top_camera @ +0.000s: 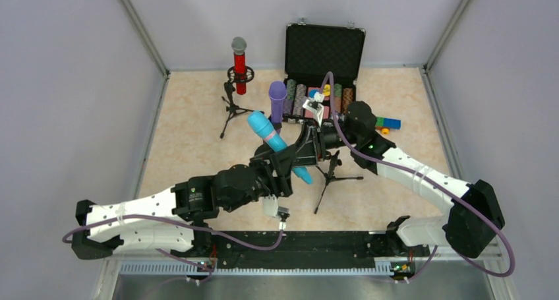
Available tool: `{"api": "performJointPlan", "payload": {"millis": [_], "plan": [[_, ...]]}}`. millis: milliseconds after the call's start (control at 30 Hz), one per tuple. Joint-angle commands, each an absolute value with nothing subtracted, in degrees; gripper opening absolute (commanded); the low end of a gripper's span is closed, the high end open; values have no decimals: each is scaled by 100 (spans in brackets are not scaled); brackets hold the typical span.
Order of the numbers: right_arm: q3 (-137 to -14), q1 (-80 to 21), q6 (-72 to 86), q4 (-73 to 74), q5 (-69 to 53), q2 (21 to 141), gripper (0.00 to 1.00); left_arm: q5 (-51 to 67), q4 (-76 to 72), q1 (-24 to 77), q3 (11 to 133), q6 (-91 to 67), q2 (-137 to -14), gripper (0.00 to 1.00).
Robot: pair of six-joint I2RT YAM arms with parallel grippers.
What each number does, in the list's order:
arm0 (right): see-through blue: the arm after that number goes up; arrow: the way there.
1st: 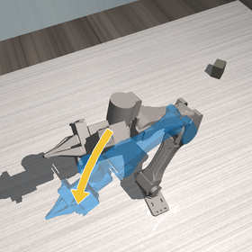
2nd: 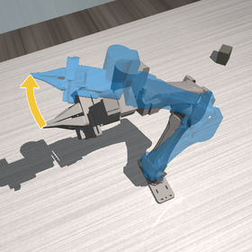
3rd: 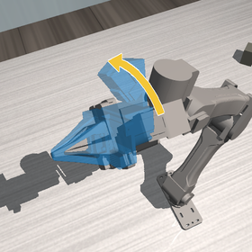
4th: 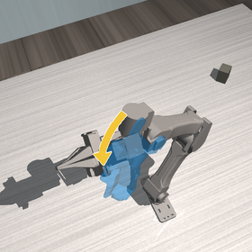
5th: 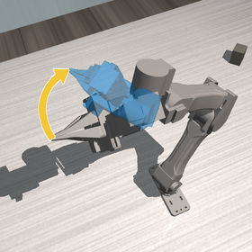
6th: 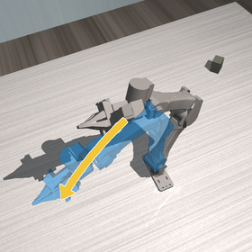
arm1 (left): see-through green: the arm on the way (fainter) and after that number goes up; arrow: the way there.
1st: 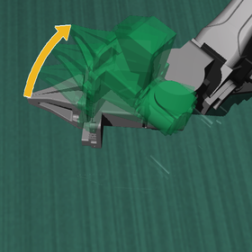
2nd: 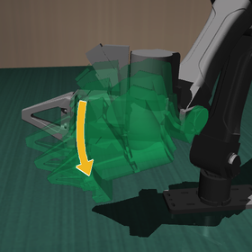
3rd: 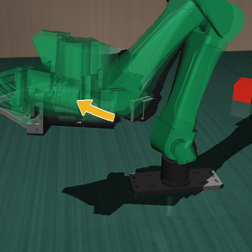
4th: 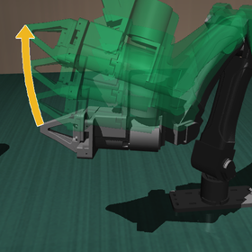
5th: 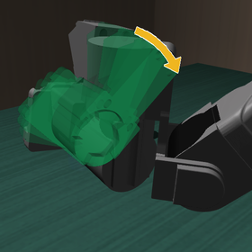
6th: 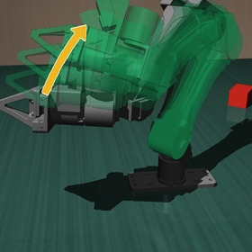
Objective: Attach the microphones to the stand
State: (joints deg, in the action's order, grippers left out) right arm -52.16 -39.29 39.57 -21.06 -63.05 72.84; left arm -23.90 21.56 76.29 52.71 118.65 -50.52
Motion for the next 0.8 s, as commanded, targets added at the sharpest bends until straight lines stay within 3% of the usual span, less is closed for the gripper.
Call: {"api": "performJointPlan", "payload": {"millis": [0,67,467,767], "plan": [[-5378,-3997,3805,-2145,-6004,7262,0,-2299,1992,7664,5497,12733,-4998,95],[-5384,-3992,3771,-2115,-5943,7254,0,-2240,2005,7664,5462,12656,-4967,99],[-5483,-3957,3163,-1563,-5072,7017,0,-2421,2137,7664,5078,12110,-4631,99],[-5092,-3660,2971,-1775,-4233,6402,0,-2645,1887,7664,4449,10691,-4137,99]]}}
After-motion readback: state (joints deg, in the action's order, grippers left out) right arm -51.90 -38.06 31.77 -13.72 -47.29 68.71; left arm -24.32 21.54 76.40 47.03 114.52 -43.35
